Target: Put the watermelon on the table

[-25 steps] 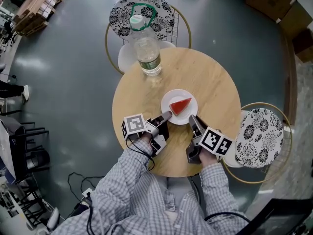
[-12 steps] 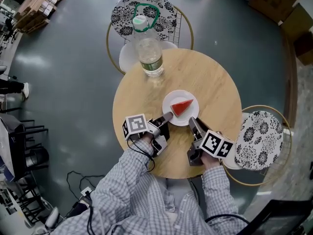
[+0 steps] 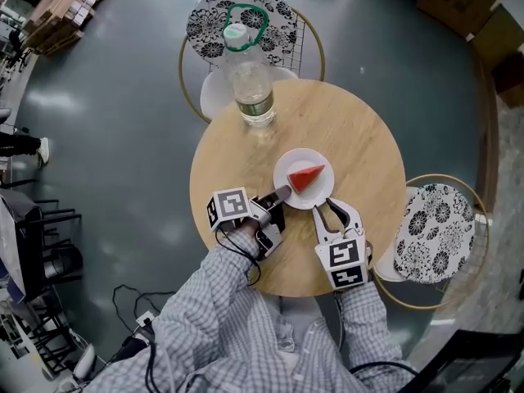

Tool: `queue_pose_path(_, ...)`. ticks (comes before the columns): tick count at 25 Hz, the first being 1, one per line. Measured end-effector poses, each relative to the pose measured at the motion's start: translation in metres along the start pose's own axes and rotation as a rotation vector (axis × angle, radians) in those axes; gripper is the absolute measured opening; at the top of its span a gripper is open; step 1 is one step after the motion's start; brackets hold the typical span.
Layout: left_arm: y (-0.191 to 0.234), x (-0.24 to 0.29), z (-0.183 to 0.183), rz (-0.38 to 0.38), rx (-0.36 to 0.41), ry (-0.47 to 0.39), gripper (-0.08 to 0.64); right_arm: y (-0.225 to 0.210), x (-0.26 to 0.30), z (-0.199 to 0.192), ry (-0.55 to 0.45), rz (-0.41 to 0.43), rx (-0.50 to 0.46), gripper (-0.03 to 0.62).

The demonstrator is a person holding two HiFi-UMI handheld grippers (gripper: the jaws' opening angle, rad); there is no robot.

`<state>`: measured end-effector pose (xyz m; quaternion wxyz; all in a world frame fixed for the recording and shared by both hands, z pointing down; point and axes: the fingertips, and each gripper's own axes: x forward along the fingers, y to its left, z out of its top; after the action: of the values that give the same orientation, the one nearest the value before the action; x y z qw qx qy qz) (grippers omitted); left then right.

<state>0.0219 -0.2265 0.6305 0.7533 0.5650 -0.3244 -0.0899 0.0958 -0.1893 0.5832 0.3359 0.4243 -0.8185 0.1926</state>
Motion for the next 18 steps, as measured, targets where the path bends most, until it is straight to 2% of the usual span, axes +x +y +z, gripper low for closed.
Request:
queue_pose_path(2,0.0,0.001,0.0,0.003,0.0,0.002,0.035,0.021,0.004,-0.001,0.044,0.022,-0.269,0.094)
queue_pose_path(4,-0.001,0.001,0.001,0.002,0.0,0.002,0.035,0.036,0.01,-0.004,0.082,0.039,-0.494,0.094)
queue_pose_path(6,-0.001,0.001,0.001,0.001,-0.001,0.001,0.035,0.046,0.017,-0.007,0.111,0.04,-0.654,0.094)
queue_pose_path(8,-0.001,0.001,0.0,0.002,-0.002,0.001,0.035,0.05,0.022,-0.01,0.134,0.018,-0.774,0.094)
queue_pose_path(10,-0.001,0.001,0.0,0.003,-0.003,-0.001,0.035,0.051,0.027,-0.014,0.159,0.003,-0.86,0.094)
queue_pose_path(12,0.0,0.001,0.0,0.006,-0.002,-0.002,0.035,0.052,0.03,-0.015,0.178,-0.005,-0.906,0.084)
queue_pose_path(13,-0.001,0.001,0.0,0.008,-0.001,-0.001,0.035,0.052,0.03,-0.015,0.184,-0.01,-0.915,0.043)
queue_pose_path(18,0.0,0.001,0.001,0.023,0.002,0.002,0.035,0.052,0.031,-0.015,0.2,-0.001,-0.896,0.038)
